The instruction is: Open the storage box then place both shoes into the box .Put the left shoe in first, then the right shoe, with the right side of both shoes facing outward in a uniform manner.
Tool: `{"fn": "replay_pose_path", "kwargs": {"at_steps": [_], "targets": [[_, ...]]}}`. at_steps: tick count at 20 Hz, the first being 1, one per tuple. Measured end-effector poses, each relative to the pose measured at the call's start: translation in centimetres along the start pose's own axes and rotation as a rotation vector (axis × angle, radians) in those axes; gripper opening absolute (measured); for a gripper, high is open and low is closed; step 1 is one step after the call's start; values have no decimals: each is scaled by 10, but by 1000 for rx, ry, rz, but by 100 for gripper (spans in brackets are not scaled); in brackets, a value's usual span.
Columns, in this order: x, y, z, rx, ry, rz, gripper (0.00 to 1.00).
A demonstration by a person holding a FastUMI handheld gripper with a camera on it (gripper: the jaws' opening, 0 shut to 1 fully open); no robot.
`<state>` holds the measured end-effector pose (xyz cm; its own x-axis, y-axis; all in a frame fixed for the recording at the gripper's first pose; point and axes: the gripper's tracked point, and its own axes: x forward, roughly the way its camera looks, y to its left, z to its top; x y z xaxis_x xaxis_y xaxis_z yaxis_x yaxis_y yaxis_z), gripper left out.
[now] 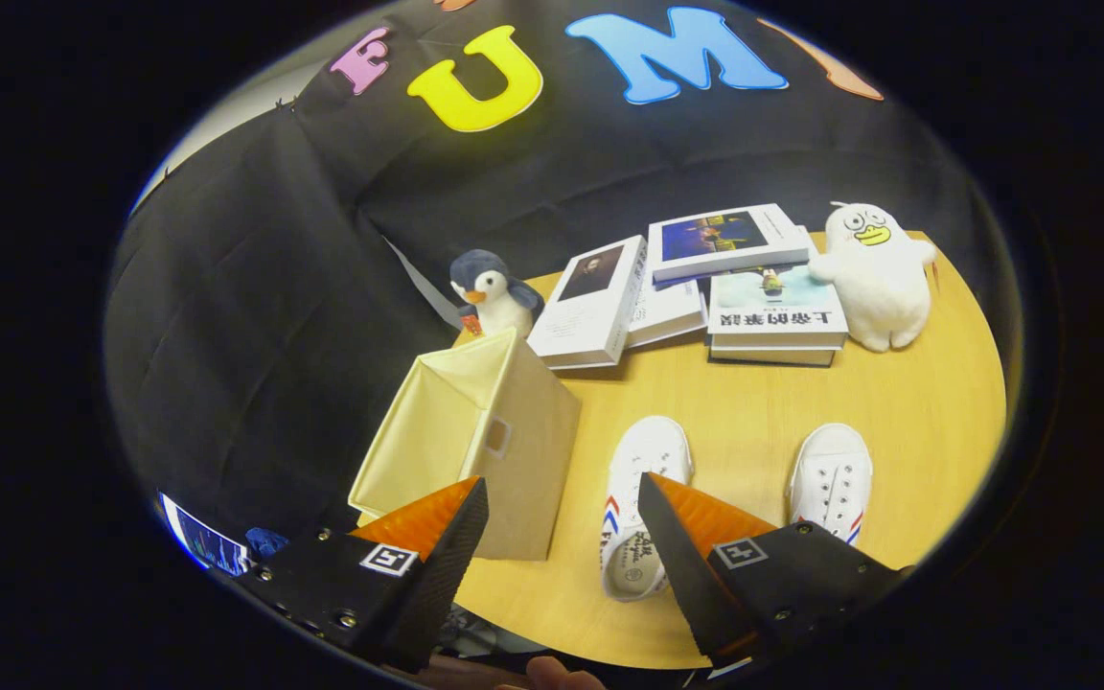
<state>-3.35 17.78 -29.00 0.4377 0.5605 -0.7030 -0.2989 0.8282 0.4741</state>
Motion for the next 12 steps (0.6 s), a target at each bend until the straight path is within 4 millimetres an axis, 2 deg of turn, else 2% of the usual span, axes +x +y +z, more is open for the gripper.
{"fn": "replay_pose_path", "kwargs": {"at_steps": [6,12], "targets": [[9,-38,-31,3,61,-60,96],[25,-61,-56,-5,131,-98,96]]}}
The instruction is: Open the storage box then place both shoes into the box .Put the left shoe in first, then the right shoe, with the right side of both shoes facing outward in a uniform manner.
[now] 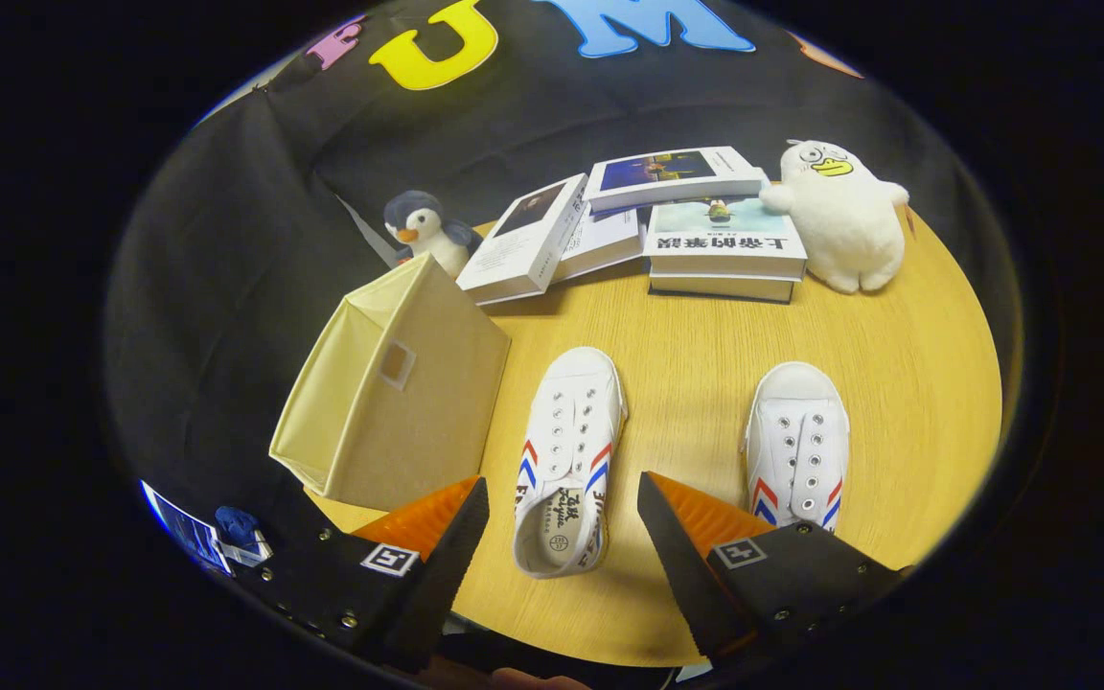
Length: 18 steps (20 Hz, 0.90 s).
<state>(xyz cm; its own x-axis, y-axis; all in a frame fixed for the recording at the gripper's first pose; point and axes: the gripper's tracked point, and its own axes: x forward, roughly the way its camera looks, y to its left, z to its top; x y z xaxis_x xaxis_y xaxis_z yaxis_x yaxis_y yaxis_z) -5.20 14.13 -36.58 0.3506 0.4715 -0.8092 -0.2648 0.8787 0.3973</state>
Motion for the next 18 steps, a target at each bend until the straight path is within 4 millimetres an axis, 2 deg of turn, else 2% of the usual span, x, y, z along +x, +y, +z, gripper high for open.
{"fn": "replay_pose_path", "kwargs": {"at_steps": [7,14,18], "targets": [[22,-11,-16,7,59,-28,95],[45,-19,-20,-22,104,-44,94],[60,-30,-28,-64,163,-87,91]]}}
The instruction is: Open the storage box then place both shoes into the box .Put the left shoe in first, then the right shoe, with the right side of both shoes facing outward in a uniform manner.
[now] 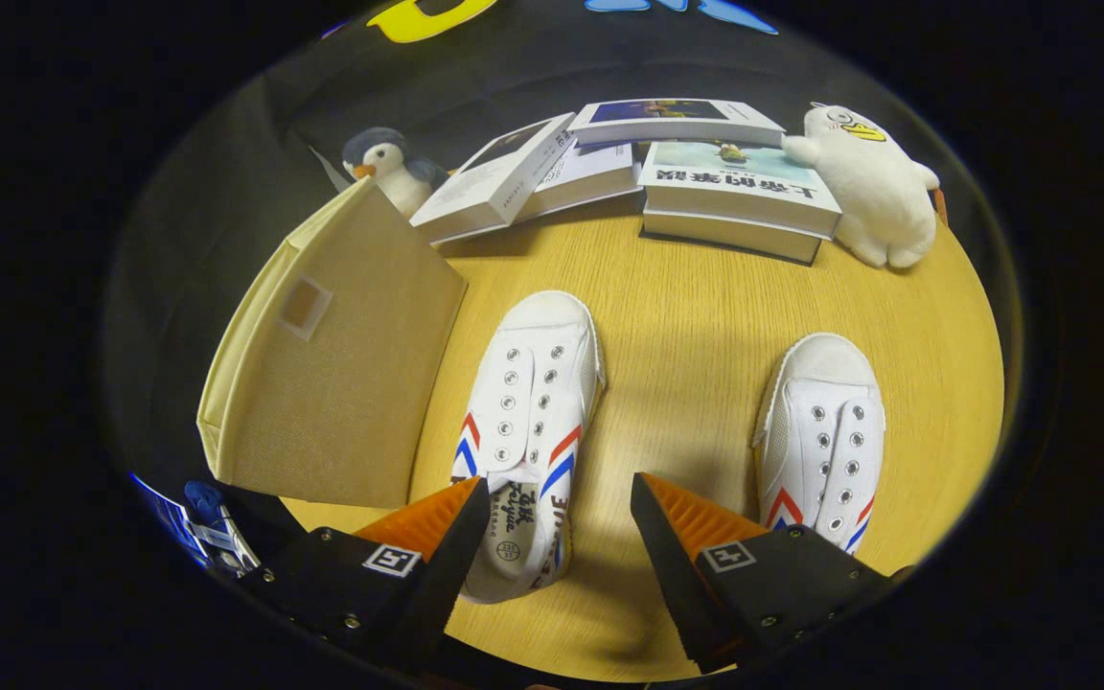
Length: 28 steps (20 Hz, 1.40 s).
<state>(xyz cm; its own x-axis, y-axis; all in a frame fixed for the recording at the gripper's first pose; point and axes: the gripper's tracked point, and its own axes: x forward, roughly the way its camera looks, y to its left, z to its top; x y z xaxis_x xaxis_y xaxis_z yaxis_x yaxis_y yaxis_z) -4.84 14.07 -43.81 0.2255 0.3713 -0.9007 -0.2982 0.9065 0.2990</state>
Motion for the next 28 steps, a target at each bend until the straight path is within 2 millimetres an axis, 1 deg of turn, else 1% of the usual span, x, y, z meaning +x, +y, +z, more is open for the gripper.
{"fn": "replay_pose_path", "kwargs": {"at_steps": [1,4,5,6,7,9,10,11,12,13,16,20,24,28], "targets": [[5,-4,-3,-15,19,-17,87],[18,-11,-5,-42,39,-42,83],[21,-10,-7,-38,52,-36,77],[21,-3,-4,-23,43,0,72],[23,1,1,-17,22,14,56],[22,7,1,-52,11,10,15],[23,3,-1,-64,14,-14,15],[22,3,-1,-51,16,-19,5],[21,4,-1,-25,22,-8,5],[20,4,-1,11,30,9,1],[14,12,2,160,45,88,0],[0,16,2,245,47,121,1],[-23,22,11,241,28,121,1],[-53,31,32,230,-11,120,0]]}}
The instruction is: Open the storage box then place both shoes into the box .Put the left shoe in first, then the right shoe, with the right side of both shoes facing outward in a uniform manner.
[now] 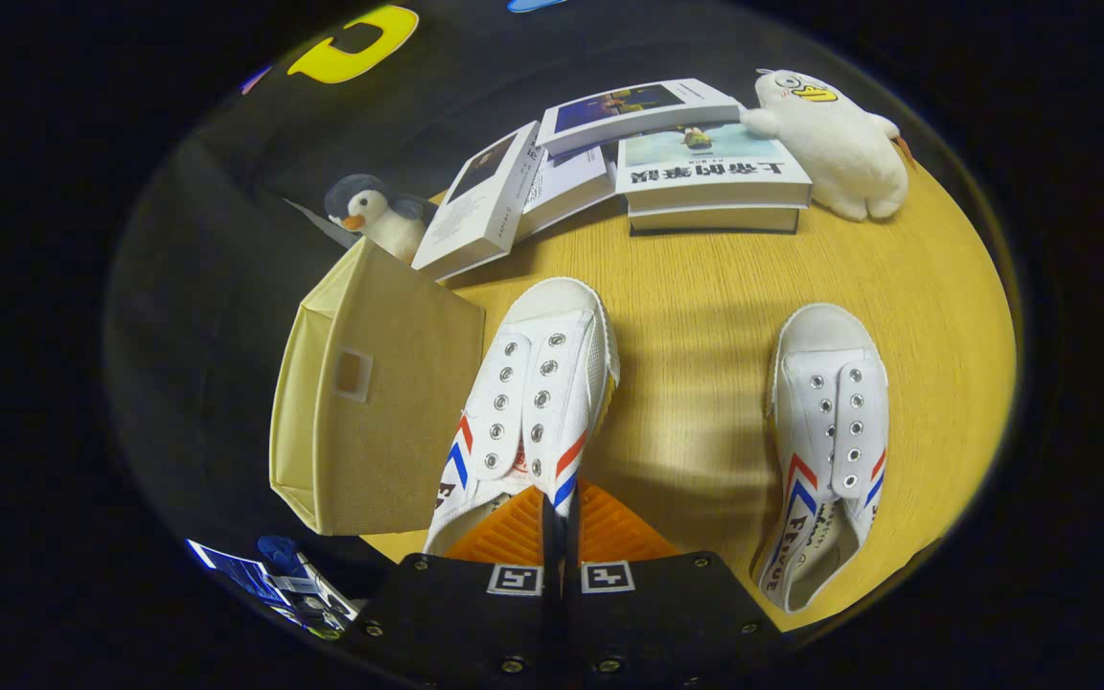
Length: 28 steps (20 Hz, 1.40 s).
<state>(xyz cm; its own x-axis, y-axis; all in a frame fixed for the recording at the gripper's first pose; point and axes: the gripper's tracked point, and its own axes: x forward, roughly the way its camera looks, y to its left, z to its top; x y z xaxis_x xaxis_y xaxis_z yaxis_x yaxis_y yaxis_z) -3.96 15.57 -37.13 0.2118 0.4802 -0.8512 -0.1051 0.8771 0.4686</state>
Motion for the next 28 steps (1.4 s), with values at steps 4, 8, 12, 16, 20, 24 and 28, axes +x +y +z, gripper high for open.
{"fn": "replay_pose_path", "kwargs": {"at_steps": [4,8,12,16,20,24,28], "targets": [[-28,19,20,-35,-22,-1,0],[-48,39,35,-79,-34,11,0],[-61,64,48,-122,-35,29,0],[-69,103,60,-163,-29,86,0],[-62,141,68,-233,-24,113,0],[-44,173,67,-297,1,124,0],[-22,198,60,-337,41,139,0]]}}
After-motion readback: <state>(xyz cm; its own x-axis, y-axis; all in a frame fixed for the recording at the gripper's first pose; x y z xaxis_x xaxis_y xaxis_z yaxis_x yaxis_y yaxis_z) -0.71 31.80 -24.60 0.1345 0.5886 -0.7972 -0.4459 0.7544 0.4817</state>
